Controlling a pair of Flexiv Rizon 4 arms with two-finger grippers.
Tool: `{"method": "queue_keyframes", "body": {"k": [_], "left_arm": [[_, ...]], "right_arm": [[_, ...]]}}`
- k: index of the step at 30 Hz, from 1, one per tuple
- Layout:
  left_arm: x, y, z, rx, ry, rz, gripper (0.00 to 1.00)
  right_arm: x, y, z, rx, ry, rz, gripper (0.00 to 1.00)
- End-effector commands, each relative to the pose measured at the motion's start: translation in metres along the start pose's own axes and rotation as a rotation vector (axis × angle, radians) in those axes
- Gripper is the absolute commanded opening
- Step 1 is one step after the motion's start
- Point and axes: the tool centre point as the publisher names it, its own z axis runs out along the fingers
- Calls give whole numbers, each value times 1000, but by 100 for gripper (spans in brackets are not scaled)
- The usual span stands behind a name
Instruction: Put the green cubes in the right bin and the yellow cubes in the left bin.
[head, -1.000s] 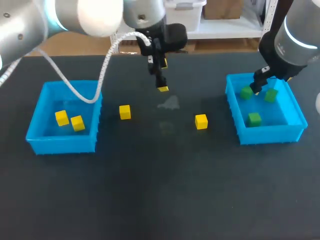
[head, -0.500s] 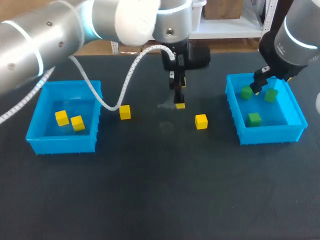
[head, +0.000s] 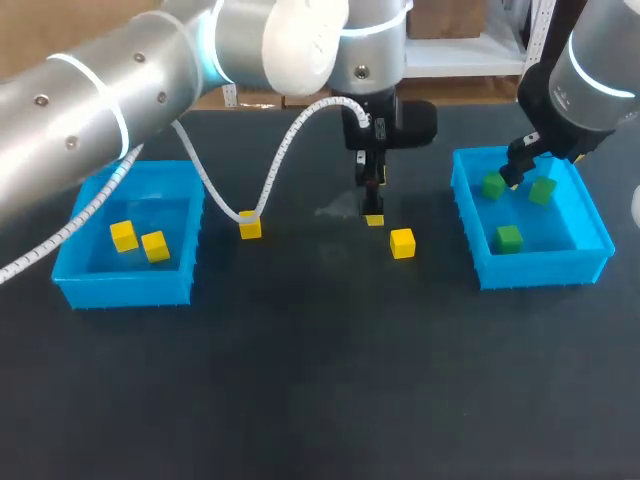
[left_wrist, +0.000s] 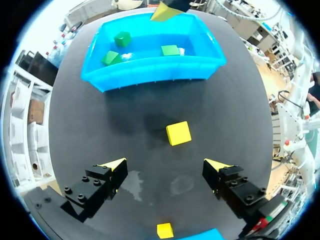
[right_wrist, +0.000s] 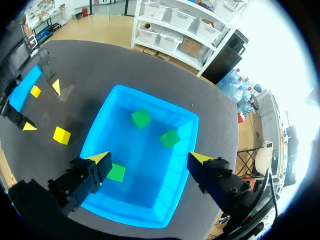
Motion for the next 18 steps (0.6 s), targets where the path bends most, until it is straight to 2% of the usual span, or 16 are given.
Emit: {"method": "queue_keyframes", "body": {"k": [1, 12, 18], "left_arm": [[-3, -3, 3, 5, 13, 18, 100], [-4, -17, 29, 39, 69, 58, 100], [-8, -15, 42, 48, 83, 37, 100]], "right_arm": [[1, 0, 0, 2, -4, 1, 100], [1, 0, 0, 2, -4, 1, 100], [1, 0, 0, 2, -4, 1, 100]]}}
